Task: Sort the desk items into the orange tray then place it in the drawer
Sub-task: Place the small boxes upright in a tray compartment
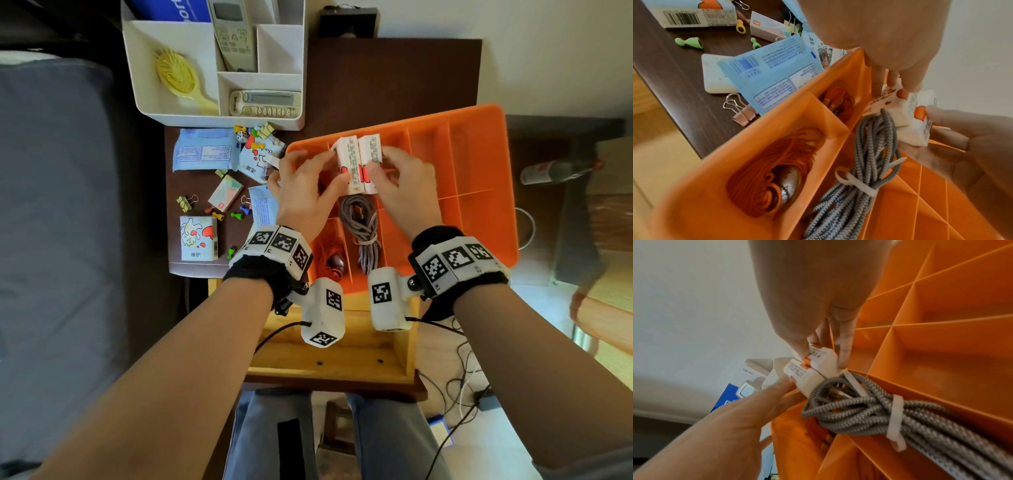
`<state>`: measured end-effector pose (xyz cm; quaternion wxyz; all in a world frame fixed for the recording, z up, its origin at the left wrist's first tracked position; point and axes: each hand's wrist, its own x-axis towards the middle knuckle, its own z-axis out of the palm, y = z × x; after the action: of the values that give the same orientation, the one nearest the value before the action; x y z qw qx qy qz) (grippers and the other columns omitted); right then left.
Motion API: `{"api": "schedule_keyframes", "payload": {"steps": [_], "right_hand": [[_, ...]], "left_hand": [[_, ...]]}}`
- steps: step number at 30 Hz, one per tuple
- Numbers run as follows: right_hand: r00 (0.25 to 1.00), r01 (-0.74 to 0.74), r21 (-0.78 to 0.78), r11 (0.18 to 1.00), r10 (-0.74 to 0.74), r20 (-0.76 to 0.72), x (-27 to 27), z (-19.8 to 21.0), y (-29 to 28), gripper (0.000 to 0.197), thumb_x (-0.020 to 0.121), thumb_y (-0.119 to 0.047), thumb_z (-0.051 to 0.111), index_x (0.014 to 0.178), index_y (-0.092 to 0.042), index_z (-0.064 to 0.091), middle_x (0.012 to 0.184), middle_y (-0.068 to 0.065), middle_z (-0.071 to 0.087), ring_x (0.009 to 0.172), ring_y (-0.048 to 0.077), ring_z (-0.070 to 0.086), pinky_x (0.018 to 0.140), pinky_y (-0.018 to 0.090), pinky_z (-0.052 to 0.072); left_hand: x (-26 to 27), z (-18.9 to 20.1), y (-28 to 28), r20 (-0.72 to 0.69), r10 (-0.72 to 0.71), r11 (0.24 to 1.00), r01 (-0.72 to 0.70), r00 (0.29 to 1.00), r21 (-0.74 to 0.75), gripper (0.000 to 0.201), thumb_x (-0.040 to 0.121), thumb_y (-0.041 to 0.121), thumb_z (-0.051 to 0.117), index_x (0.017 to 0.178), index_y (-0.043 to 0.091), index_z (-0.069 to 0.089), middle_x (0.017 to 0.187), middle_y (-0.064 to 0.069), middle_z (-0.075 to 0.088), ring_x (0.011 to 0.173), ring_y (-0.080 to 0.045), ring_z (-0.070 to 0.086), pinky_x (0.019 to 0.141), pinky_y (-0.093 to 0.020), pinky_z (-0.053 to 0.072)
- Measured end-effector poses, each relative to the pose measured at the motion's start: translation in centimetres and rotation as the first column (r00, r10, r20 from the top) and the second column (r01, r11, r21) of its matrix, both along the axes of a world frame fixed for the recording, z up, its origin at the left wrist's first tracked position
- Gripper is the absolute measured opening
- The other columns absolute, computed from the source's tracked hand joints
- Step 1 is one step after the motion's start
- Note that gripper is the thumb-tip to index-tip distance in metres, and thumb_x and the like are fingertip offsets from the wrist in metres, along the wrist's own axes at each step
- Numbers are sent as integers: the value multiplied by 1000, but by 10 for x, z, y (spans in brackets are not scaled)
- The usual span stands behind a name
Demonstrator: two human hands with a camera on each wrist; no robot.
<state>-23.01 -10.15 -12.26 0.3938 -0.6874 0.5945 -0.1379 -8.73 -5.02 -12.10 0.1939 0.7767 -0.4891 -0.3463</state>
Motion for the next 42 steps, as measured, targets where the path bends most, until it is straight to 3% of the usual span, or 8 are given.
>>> {"api": "schedule_keyframes", "payload": {"steps": [3,6,13,17,23,34,39,42], "right_hand": [[999,15,9,1000,-15,35,-2,-3,-2,30,93,-19,56,121,-9,61,117,3,67,100,7,63,75,3,47],[1000,-1,38,999,1,-5,-3,-6,-5,35,88,-12,61,123,-10,58,114,4,66,102,8,61,81,9,44],[980,-149,82,985,159,-124,-1,-11,-15,54,90,-12,56,140,-23,39,119,1,50,102,3,41,77,7,33],[973,-176,138,975,194,-128,-2,-13,-19,53,92,-13,54,140,-26,38,125,4,45,103,4,41,83,17,38],[961,-221,161,962,243,-131,-4,-12,-24,47,91,-11,55,133,-26,42,118,4,46,97,6,42,60,7,29],[987,-144,39,989,146,-70,-8,-18,-9,48,89,-10,56,135,-20,45,115,0,53,105,3,45,71,-2,30],[997,-65,-20,998,64,-34,-5,-15,4,41,87,-10,58,127,-19,52,111,1,56,92,11,52,79,21,46],[999,-22,-55,998,20,-37,-1,-14,11,35,87,-10,58,121,-17,55,114,2,58,108,23,56,88,40,52]], "left_hand": [[0,0,-4,53,-12,1000,11,999,17,47,87,37,57,132,27,45,117,9,56,128,-16,28,102,-39,15],[0,-4,-7,101,-25,999,22,995,32,53,85,30,58,135,32,40,104,16,58,123,-17,31,102,-43,18],[1,-17,-12,208,-117,992,102,971,80,55,86,32,59,137,33,38,113,6,57,123,-23,32,102,-45,20],[1,-19,-14,219,-121,992,109,968,69,55,84,32,61,134,32,41,115,3,55,122,-25,33,101,-45,22],[2,-21,-14,209,-145,989,132,967,71,54,81,34,64,131,31,43,119,4,54,123,-24,32,101,-45,23],[6,-20,-4,147,-89,994,96,985,-42,49,83,21,61,130,28,48,120,4,56,124,-24,33,101,-45,26],[13,-18,10,201,93,974,-48,975,-220,51,69,7,60,120,8,55,120,-16,54,113,-37,43,92,-33,31],[15,-16,18,146,133,971,-100,980,-217,52,71,6,58,122,5,51,120,-18,51,109,-35,44,94,-34,34]]}}
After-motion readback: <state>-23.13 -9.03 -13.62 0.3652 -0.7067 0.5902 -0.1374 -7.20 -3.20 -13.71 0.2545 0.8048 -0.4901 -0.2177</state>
